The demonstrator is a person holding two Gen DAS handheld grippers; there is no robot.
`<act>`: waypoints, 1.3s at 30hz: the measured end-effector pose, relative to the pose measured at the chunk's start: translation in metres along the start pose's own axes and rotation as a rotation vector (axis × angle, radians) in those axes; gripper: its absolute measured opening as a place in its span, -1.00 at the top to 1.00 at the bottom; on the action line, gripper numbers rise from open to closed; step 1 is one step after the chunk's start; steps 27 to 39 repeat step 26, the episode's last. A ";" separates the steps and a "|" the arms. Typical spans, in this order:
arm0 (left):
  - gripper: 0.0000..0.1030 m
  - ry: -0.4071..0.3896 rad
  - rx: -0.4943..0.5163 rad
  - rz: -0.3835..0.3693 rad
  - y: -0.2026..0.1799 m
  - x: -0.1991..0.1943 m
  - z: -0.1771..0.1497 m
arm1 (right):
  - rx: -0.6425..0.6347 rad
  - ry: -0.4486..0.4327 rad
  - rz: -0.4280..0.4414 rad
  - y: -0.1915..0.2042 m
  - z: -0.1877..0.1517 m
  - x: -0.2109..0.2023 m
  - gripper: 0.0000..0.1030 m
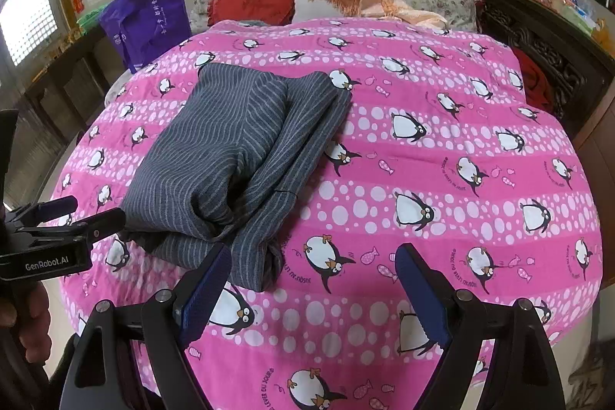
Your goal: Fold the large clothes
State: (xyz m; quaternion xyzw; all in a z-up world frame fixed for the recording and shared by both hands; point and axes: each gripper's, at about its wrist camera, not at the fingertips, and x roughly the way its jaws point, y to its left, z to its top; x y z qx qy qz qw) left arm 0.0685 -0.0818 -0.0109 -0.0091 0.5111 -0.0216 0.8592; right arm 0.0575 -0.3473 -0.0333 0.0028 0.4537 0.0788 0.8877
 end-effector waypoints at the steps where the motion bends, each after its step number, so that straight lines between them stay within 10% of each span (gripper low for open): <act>1: -0.99 0.001 -0.001 -0.002 0.000 0.001 0.000 | -0.001 0.001 -0.001 0.000 0.000 0.000 -0.65; 39: -0.99 -0.032 -0.035 -0.069 0.013 -0.001 -0.002 | -0.001 -0.005 0.006 0.005 0.002 -0.001 -0.65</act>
